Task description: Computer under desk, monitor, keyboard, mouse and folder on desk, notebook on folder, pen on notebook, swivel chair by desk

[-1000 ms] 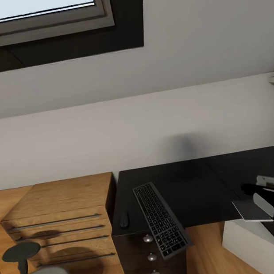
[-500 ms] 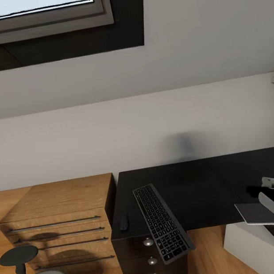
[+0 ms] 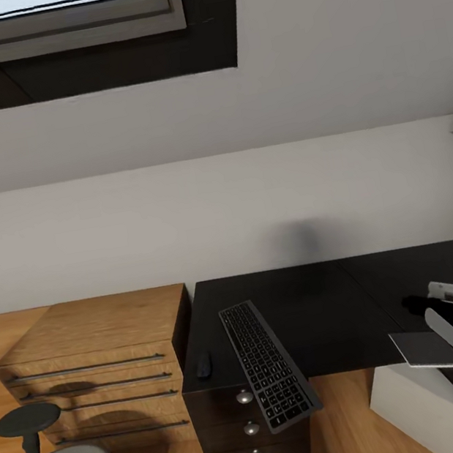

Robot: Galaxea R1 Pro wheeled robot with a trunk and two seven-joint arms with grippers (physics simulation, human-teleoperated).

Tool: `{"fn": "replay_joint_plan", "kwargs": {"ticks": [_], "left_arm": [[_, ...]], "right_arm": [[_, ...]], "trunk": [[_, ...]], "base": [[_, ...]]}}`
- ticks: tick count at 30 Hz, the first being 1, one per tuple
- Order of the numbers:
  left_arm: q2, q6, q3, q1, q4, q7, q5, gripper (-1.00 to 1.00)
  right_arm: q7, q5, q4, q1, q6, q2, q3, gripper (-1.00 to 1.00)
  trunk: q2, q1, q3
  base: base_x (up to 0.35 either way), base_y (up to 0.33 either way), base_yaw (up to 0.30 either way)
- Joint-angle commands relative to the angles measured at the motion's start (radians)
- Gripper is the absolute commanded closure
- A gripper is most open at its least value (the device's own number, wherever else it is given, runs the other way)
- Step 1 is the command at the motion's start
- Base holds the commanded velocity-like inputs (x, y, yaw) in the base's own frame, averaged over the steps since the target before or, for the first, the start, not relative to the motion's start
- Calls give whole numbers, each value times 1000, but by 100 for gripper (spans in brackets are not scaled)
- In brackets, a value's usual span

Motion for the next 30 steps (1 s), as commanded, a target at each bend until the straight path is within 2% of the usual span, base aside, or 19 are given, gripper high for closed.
{"fn": "replay_joint_plan", "kwargs": {"ticks": [1,9,16,30], "left_arm": [[1,-6,-8,-1,0,5,11,-100],[1,-2,-8,-1,1,7,11,-100],[1,-1,-8,-1,2,7,11,-100],[1,-5,-10,-1,2,7,11,-100]], "right_arm": [[-8,-7,-2,-1,5,-2,8,-100],[-9,-7,-3,0,5,-2,8,-100],[-9,-7,-3,-1,6,-3,7,-100],[-9,-7,-3,-1,6,-3,6,-100]], "trunk": [[-8,4,-5],[-64,35,-30],[-64,35,-31],[-64,35,-51]], "base": [[0,0,0],[0,0,0],[0,0,0],[0,0,58]]}}
